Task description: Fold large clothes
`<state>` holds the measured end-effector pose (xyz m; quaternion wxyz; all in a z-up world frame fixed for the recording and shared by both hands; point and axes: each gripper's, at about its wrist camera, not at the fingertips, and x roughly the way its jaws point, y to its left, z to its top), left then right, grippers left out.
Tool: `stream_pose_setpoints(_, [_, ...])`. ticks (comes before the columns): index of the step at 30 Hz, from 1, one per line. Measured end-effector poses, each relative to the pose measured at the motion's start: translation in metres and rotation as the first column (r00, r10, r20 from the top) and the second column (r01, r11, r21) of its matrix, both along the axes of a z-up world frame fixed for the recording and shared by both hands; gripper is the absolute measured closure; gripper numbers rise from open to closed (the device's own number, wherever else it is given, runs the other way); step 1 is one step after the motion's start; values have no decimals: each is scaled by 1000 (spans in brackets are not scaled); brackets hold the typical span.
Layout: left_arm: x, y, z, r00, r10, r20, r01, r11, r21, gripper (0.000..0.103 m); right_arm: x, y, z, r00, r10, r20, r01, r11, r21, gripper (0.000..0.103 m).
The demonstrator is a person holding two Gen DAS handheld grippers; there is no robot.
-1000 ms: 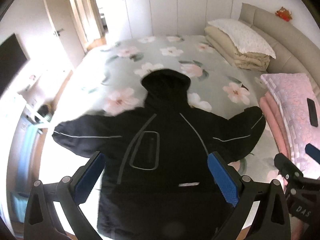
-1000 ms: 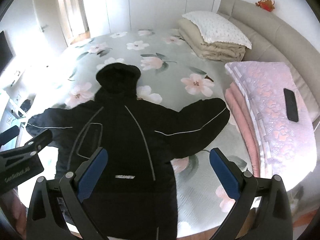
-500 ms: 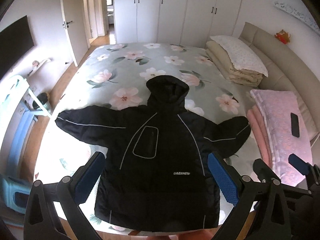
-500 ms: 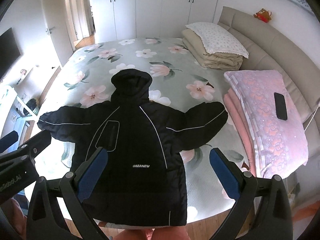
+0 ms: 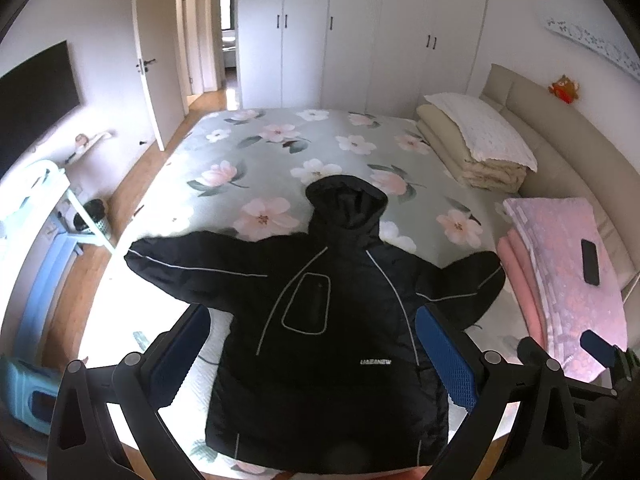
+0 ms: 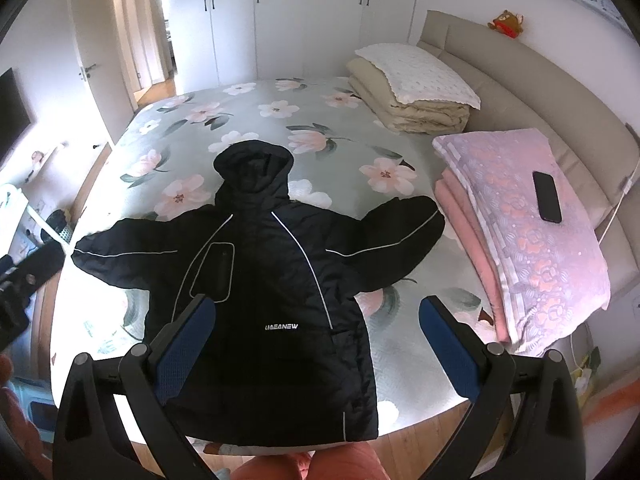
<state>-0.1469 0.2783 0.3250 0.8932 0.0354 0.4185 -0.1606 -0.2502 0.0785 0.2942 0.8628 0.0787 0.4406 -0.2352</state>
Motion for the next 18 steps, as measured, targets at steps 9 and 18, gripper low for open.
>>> stream_pose_setpoints(9, [9, 8, -5, 1000, -3, -11, 3, 1000, 11, 1, -1, 2, 1, 1000, -20, -6, 20, 1000, -2, 1])
stream_pose_setpoints(18, [26, 17, -9, 999, 25, 37, -27, 998, 60, 1, -11, -1, -3, 997, -64, -45, 62, 997, -35, 1])
